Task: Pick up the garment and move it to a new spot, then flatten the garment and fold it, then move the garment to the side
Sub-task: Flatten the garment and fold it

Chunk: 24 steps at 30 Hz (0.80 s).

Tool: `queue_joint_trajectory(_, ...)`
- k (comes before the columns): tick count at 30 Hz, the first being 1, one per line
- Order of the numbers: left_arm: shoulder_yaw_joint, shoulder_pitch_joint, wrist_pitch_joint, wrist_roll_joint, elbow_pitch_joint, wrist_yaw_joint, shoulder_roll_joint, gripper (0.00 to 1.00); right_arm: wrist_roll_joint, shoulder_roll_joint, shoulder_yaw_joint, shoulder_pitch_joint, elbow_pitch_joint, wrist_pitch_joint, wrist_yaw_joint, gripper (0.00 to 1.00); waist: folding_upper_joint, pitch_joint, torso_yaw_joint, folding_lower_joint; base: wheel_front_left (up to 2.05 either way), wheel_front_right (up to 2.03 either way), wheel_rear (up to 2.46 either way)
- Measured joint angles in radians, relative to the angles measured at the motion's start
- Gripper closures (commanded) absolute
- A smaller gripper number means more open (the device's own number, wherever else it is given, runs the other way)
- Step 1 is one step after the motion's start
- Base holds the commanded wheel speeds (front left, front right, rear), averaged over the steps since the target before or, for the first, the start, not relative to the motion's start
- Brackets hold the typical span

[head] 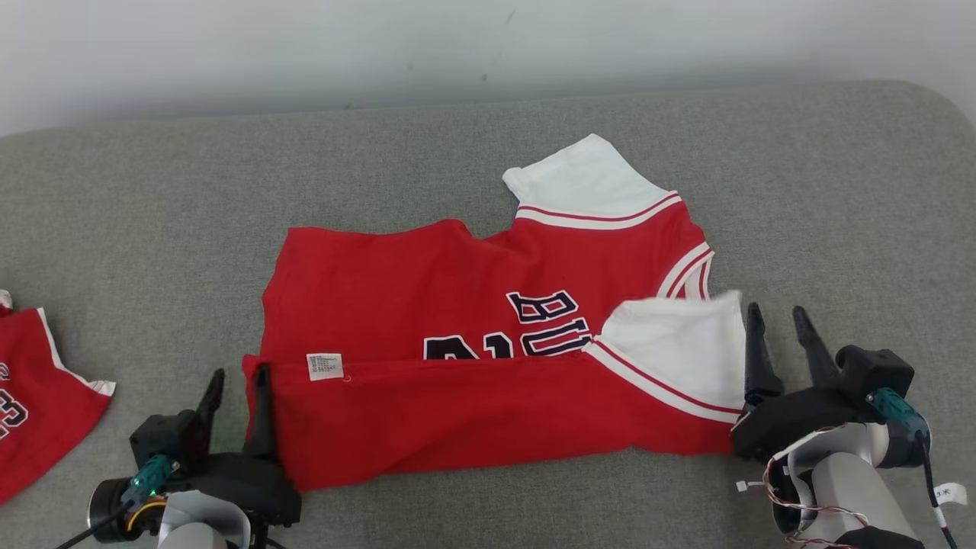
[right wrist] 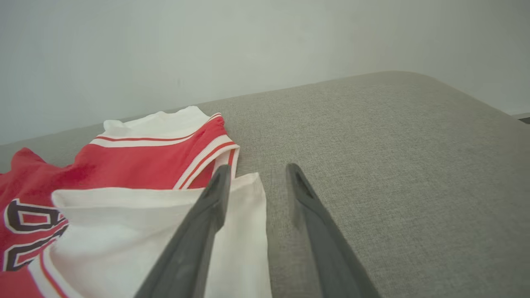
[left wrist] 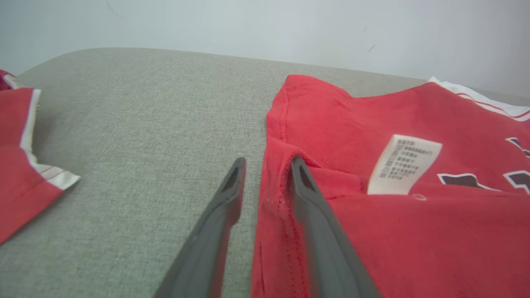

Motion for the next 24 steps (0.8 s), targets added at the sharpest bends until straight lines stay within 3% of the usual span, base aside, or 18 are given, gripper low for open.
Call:
queue_joint_trajectory(10, 0.060, 0.154, 0.000, 0.050, -0.134, 0.012, -0.027, 0.00, 0.028, 0.001, -0.004, 0.144, -0.064, 0.000, 0.000, 0.00, -0.0001, -0.034, 0.002, -0.0002, 0.00, 0.00, 0.00)
queue_joint_trajectory(24, 0.060, 0.204, 0.000, 0.058, -0.155, 0.013, -0.036, 0.00, 0.089, 0.015, 0.033, 0.185, 0.067, -0.001, 0.000, 0.00, -0.0001, -0.046, 0.010, -0.0002, 0.00, 0.00, 0.00)
